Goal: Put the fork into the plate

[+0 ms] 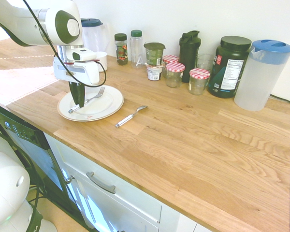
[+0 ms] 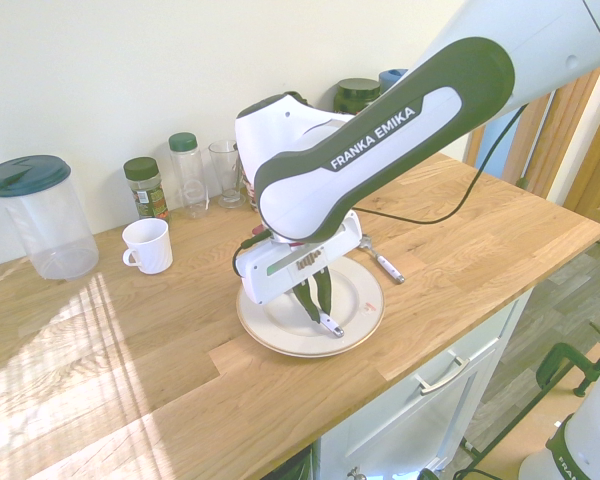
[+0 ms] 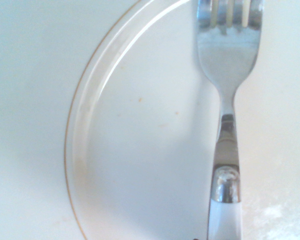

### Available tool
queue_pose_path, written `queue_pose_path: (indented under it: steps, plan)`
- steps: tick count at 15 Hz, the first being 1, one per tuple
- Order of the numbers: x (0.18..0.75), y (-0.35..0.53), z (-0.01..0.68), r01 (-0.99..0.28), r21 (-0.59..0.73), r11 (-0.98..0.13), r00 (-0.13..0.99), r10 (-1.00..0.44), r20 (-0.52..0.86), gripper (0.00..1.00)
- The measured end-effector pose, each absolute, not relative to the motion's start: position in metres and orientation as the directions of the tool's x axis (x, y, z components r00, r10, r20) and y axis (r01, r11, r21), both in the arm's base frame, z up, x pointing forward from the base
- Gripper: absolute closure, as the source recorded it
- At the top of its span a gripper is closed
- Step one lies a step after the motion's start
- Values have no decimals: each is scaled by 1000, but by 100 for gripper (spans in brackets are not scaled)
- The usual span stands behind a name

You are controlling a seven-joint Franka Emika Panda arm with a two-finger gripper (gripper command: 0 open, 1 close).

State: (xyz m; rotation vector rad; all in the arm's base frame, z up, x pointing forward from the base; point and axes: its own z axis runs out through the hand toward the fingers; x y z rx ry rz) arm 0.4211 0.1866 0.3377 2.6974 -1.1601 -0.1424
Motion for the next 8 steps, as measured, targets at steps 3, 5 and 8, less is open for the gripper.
queue_pose_path:
  steps: [3,5,8]
  plan:
    - [421,187,338,-708,221,-671,687,-727,-8,0]
    - [421,186,343,-712,210,-670,685,-729,-1,0]
    - [419,184,358,-735,153,-660,674,-737,60,0]
